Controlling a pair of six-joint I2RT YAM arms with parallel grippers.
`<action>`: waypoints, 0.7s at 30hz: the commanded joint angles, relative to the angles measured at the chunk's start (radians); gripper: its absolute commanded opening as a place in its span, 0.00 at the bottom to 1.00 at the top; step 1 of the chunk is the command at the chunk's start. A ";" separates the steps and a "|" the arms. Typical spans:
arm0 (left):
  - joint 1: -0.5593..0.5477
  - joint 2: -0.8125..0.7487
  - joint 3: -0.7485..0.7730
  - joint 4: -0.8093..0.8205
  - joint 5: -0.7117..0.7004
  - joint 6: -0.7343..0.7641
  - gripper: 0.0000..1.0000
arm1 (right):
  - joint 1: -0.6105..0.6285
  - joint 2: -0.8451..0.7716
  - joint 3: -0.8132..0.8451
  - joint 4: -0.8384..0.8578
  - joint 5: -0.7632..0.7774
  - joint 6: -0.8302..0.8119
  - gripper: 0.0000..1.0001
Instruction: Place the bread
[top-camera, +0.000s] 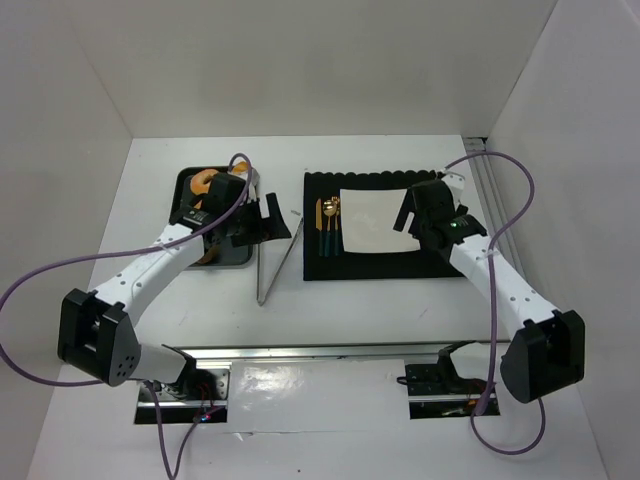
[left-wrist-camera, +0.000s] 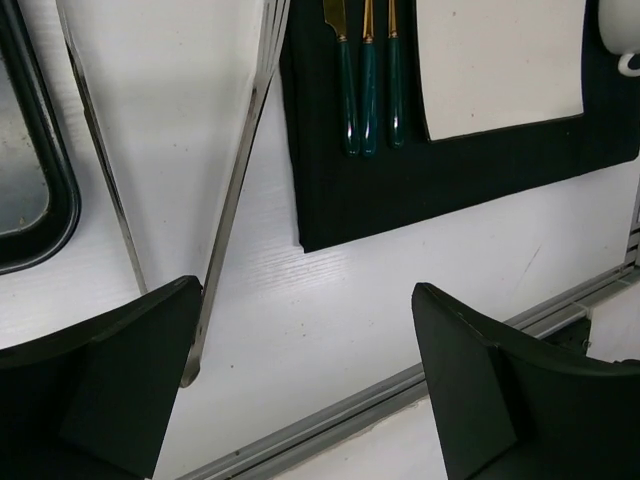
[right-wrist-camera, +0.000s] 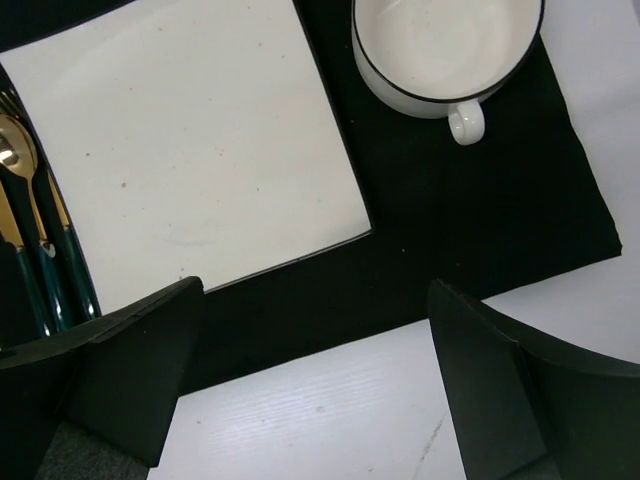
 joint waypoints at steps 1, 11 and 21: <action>-0.011 -0.009 0.028 -0.012 -0.044 -0.003 1.00 | -0.012 -0.086 -0.023 -0.017 0.004 -0.009 1.00; -0.098 -0.009 -0.005 -0.159 -0.330 -0.003 1.00 | -0.023 -0.086 -0.048 -0.008 -0.068 -0.019 1.00; -0.201 -0.011 -0.104 -0.159 -0.421 -0.075 0.97 | -0.032 -0.111 -0.074 0.031 -0.111 -0.042 1.00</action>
